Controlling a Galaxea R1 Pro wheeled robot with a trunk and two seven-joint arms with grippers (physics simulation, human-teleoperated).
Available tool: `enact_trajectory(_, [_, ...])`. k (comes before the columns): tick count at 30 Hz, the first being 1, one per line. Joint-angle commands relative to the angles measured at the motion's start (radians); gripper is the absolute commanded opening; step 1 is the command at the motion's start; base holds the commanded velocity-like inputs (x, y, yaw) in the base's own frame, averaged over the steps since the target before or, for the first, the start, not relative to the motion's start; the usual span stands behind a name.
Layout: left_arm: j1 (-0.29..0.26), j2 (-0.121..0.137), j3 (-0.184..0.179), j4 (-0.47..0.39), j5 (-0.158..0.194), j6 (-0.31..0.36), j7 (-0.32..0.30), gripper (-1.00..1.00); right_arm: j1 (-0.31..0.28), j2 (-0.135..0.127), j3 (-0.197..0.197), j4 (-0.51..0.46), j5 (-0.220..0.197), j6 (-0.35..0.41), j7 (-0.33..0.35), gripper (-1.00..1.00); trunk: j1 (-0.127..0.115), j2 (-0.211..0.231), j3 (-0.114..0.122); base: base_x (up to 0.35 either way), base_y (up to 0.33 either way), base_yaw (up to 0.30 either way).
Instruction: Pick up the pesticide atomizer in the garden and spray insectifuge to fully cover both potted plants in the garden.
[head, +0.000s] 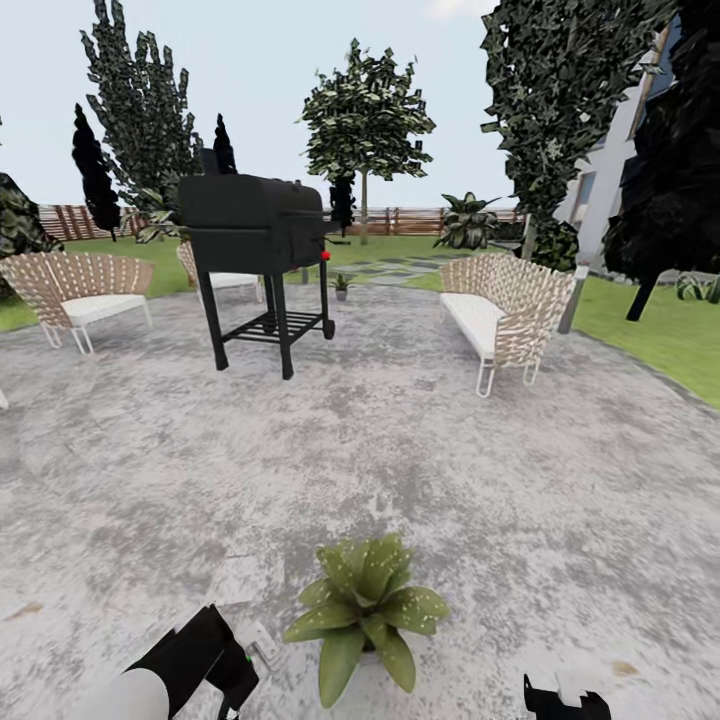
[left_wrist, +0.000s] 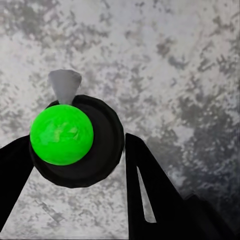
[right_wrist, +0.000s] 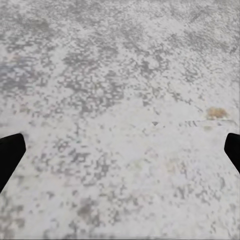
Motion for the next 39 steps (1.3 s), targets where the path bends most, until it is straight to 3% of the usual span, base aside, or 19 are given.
enact_trajectory(1, [0.000,0.001,-0.006,-0.002,-0.001,0.004,0.002,-1.00,-0.001,0.000,-0.006,0.002,0.011,-0.004,-0.005,1.00,-0.001,0.000,-0.001,-0.203,-0.005,0.277])
enact_trajectory(13, [0.000,-0.002,-0.004,-0.002,0.000,0.003,0.007,-1.00,-0.001,-0.003,-0.006,0.001,0.012,-0.002,-0.003,1.00,-0.001,0.000,-0.001,-0.010,-0.009,0.175])
enact_trajectory(24, [0.000,-0.002,-0.004,-0.002,0.000,0.003,0.009,-1.00,-0.001,-0.002,-0.007,0.000,0.011,-0.004,-0.004,1.00,-0.001,0.000,-0.001,0.031,-0.246,0.010])
enact_trajectory(32, [0.000,-0.002,-0.003,-0.004,0.000,0.005,0.009,-1.00,-0.001,0.001,-0.006,0.000,0.011,-0.004,-0.004,1.00,-0.001,0.000,-0.001,-0.210,-0.206,0.185])
enact_trajectory(39, [0.000,-0.002,-0.002,-0.004,0.000,0.004,0.009,-1.00,-0.001,-0.002,-0.007,0.000,0.011,-0.004,-0.004,1.00,-0.001,0.000,-0.001,-0.021,-0.020,0.001])
